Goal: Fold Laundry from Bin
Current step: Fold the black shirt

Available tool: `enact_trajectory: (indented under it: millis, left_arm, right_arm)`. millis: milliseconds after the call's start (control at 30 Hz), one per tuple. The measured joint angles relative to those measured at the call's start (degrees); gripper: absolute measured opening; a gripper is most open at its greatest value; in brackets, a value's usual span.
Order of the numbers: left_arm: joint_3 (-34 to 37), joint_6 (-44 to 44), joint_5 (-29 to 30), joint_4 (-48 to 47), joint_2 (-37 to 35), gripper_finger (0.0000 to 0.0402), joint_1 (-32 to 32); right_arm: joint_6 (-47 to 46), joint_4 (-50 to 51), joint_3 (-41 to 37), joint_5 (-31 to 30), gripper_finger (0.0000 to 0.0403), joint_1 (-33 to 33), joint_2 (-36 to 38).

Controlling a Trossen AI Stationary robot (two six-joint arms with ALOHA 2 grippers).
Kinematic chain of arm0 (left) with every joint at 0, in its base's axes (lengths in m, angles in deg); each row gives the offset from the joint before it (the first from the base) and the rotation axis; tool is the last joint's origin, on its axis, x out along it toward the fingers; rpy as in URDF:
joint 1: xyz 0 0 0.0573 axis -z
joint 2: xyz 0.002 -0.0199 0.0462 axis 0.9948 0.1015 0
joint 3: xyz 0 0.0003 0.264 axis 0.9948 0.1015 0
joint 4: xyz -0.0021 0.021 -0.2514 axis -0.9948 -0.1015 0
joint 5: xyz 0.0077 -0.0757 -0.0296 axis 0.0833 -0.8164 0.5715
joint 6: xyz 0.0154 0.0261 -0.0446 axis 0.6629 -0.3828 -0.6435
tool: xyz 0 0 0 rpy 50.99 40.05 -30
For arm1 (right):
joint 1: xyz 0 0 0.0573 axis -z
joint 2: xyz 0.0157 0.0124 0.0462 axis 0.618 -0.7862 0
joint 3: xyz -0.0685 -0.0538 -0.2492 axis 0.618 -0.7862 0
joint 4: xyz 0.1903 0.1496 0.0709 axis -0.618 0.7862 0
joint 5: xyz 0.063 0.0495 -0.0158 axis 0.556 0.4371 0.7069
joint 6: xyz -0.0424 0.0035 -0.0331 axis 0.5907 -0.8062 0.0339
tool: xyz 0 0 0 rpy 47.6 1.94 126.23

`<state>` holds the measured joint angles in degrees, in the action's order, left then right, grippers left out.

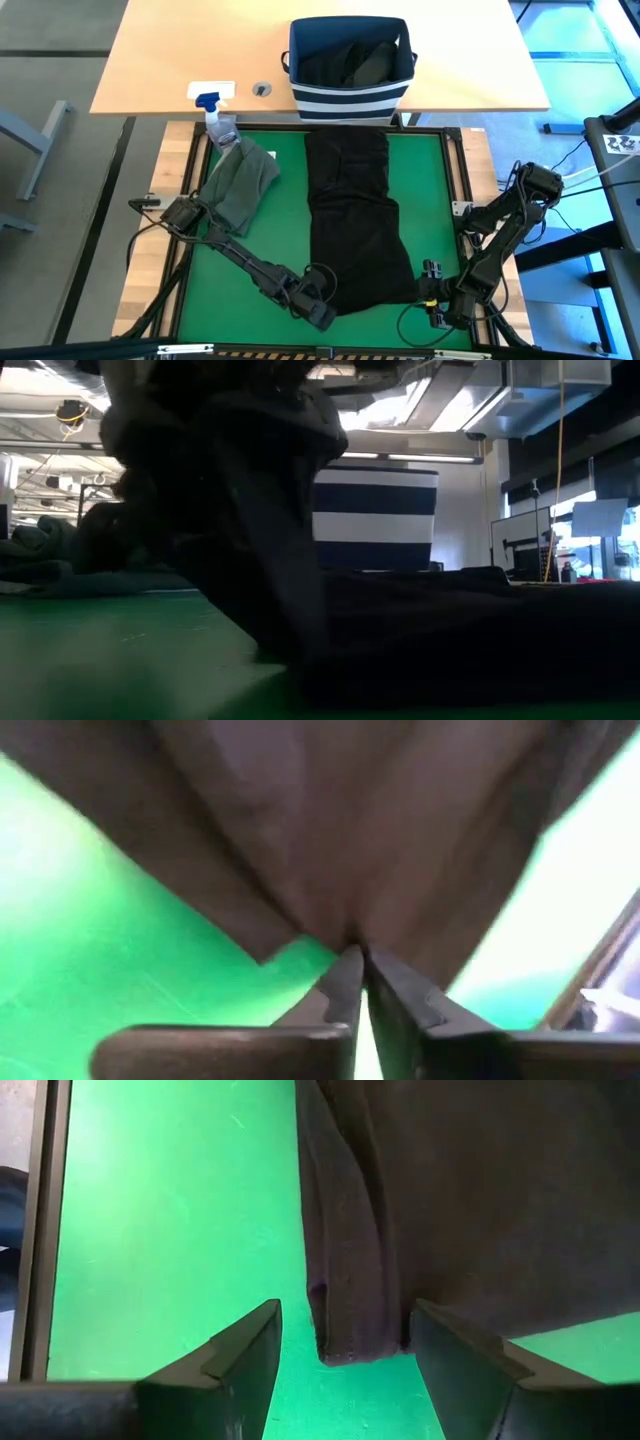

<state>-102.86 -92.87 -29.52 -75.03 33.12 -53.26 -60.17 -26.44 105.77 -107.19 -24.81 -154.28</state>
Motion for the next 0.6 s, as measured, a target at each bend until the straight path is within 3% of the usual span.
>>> enact_trajectory:
  millis: [200, 600]
  left_arm:
    - [-3.49, 3.55, 0.13, -2.62, -4.26, 0.0003, 0.25]
    - [-4.24, 4.88, 11.93, -10.33, -10.6, 0.0001, -0.44]
  right_arm:
    - [0.02, -0.09, 0.02, 1.58, 0.0222, 0.0, 0.0]
    - [0.07, -0.1, 0.07, 1.58, 0.0222, -0.02, 0.02]
